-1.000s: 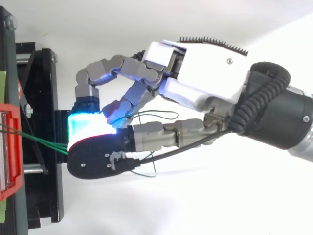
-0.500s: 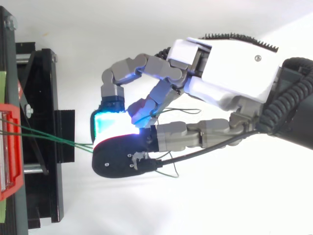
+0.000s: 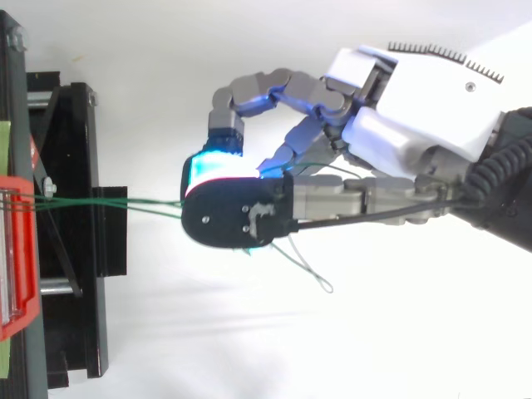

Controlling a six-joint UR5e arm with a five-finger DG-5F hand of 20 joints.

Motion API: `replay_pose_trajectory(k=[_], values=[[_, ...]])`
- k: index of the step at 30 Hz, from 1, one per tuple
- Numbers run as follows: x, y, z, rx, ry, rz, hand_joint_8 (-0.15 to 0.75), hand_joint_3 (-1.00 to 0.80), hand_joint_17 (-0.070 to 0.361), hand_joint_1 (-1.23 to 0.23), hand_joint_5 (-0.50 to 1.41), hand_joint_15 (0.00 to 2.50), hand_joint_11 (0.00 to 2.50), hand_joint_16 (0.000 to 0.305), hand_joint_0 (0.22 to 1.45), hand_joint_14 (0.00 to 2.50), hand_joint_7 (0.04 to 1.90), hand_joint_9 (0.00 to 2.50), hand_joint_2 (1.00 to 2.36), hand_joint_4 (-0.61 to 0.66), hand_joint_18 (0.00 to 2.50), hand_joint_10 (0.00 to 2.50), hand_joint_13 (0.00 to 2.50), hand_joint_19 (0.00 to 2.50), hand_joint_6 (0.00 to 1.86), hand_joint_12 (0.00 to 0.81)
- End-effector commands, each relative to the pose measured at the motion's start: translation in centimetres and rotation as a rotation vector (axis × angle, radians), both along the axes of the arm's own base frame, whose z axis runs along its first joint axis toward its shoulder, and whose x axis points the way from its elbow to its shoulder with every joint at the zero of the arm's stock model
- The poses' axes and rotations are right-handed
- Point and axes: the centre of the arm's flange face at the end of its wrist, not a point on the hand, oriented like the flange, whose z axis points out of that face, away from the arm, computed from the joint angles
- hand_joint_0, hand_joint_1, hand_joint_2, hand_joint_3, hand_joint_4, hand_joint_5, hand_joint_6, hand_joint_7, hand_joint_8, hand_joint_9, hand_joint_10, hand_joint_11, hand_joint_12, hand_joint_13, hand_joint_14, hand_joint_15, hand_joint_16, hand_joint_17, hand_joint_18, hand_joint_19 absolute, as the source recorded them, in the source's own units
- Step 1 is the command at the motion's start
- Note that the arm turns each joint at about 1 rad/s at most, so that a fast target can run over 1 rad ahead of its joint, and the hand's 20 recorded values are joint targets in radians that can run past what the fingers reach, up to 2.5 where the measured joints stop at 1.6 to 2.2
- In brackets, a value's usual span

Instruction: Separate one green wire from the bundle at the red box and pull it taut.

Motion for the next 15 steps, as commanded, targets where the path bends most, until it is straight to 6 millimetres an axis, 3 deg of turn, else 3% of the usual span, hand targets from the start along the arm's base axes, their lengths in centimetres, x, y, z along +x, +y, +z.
replay_pose_trajectory(k=[1, 4, 6, 12, 15], values=[[-0.4, 0.0, 0.3, 0.003, -0.001, -0.048, 0.356, 0.06, 0.143, -0.77, -0.11, 0.72, 1.09, 0.063, 0.61, 0.02, 1.42, 1.22, 1.02, 0.05, 1.0, 0.02, 1.21, 0.48, 0.89, 0.429], [-1.0, -0.4, 0.7, -0.01, 0.019, -0.073, 0.35, 0.05, 0.138, -0.76, -0.12, 0.71, 1.11, 0.061, 0.61, 0.02, 1.42, 1.12, 1.02, 0.03, 0.96, 0.02, 1.12, 0.47, 0.89, 0.42], [-1.3, -0.4, 1.2, -0.015, 0.029, -0.081, 0.311, 0.04, 0.135, -0.77, -0.12, 0.36, 0.48, 0.06, 0.6, 0.01, 1.42, 0.75, 1.02, 0.0, 0.86, 0.01, 0.84, 0.42, 0.88, 0.429], [-1.5, -0.3, 1.6, -0.02, 0.036, -0.079, 0.281, 0.05, 0.14, -0.77, -0.12, 0.12, 0.06, 0.062, 0.6, 0.0, 1.43, 0.53, 1.02, -0.02, 0.77, 0.0, 0.65, 0.3, 0.88, 0.431], [-1.5, -0.3, 1.6, -0.02, 0.038, -0.077, 0.276, 0.05, 0.143, -0.77, -0.12, 0.08, 0.0, 0.063, 0.6, 0.0, 1.43, 0.51, 1.02, -0.02, 0.73, 0.0, 0.61, 0.26, 0.88, 0.436]])
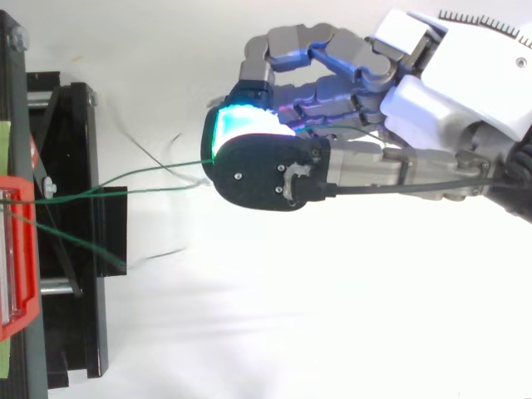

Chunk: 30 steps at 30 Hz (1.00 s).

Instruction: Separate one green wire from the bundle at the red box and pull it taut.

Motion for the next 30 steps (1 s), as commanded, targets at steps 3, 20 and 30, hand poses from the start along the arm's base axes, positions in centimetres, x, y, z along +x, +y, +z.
replay_pose_trajectory(k=[3, 20, 30], values=[[0.0, 0.0, 0.0, -0.001, 0.003, 0.001, 0.282, 0.04, 0.143, -0.77, -0.12, 0.11, 0.04, 0.064, 0.6, 0.0, 1.43, 0.55, 1.02, 0.0, 0.73, 0.0, 0.62, 0.3, 0.87, 0.436], [0.1, 0.8, 0.0, 0.003, 0.001, 0.021, 0.31, 0.01, 0.139, -0.76, -0.12, 0.36, 0.31, 0.062, 0.6, 0.01, 1.4, 0.76, 1.02, 0.06, 0.89, 0.01, 0.92, 0.43, 0.88, 0.419], [0.6, 2.3, -0.3, -0.063, 0.066, 0.192, 0.307, -0.03, 0.125, -0.75, -0.14, 0.6, 0.76, 0.055, 0.61, 0.02, 1.39, 0.93, 1.02, 0.06, 0.92, 0.02, 1.05, 0.52, 0.88, 0.39]])
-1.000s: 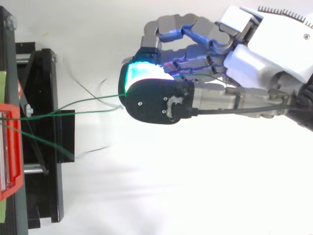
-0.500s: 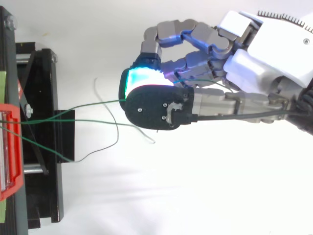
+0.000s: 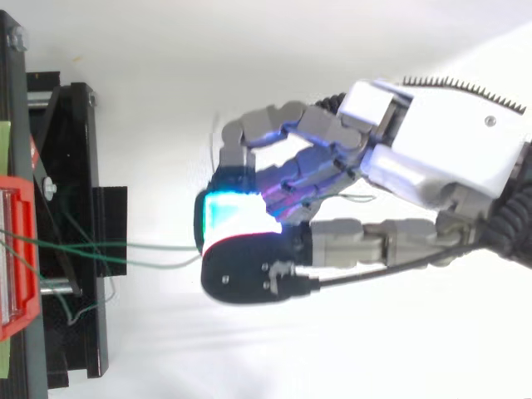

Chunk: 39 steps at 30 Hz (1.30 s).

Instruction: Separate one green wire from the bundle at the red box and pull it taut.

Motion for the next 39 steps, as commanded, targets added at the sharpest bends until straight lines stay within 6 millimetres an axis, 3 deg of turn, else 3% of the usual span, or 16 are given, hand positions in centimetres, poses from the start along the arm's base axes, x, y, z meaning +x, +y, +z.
replay_pose_trajectory(k=[1, 6, 12, 39], values=[[0.18, 0.42, -0.05, -0.038, 0.021, 0.055, 0.306, -0.03, 0.124, -0.75, -0.14, 0.63, 0.82, 0.055, 0.61, 0.02, 1.39, 0.95, 1.02, 0.07, 0.91, 0.02, 1.06, 0.52, 0.88, 0.392], [0.29, 0.56, -0.11, -0.074, 0.041, 0.1, 0.318, -0.04, 0.12, -0.74, -0.14, 0.66, 1.13, 0.053, 0.61, 0.02, 1.37, 1.05, 1.03, 0.05, 0.88, 0.02, 1.05, 0.52, 0.88, 0.394], [0.29, 0.32, -0.14, -0.072, 0.044, 0.106, 0.308, -0.06, 0.118, -0.74, -0.15, 0.72, 1.31, 0.052, 0.61, 0.03, 1.36, 1.13, 1.03, 0.05, 0.86, 0.02, 1.05, 0.53, 0.88, 0.391], [0.32, 0.37, -0.28, -0.08, 0.045, 0.102, 0.309, -0.04, 0.119, -0.74, -0.14, 0.72, 1.32, 0.053, 0.61, 0.03, 1.38, 1.13, 1.03, 0.07, 0.84, 0.02, 1.03, 0.54, 0.88, 0.399]])
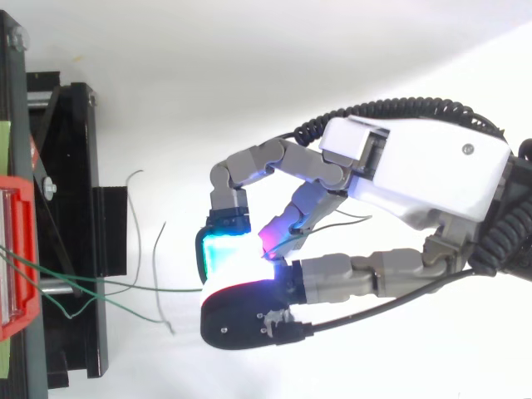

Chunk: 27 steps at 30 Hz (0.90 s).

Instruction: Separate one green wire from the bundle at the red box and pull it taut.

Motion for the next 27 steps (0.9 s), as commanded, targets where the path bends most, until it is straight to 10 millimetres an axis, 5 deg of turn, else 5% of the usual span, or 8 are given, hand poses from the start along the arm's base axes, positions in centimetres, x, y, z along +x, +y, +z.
replay_pose_trajectory(k=[1, 27], values=[[0.0, 0.11, -0.02, 0.0, 0.0, 0.001, 0.307, -0.04, 0.119, -0.74, -0.14, 0.72, 1.32, 0.053, 0.61, 0.03, 1.38, 1.13, 1.03, 0.07, 0.84, 0.02, 1.03, 0.54, 0.88, 0.397], [-0.06, 0.2, -0.16, -0.001, 0.003, 0.002, 0.309, -0.03, 0.118, -0.75, -0.14, 0.64, 1.29, 0.052, 0.61, 0.02, 1.38, 1.14, 1.03, 0.07, 0.79, 0.02, 0.96, 0.53, 0.88, 0.37]])
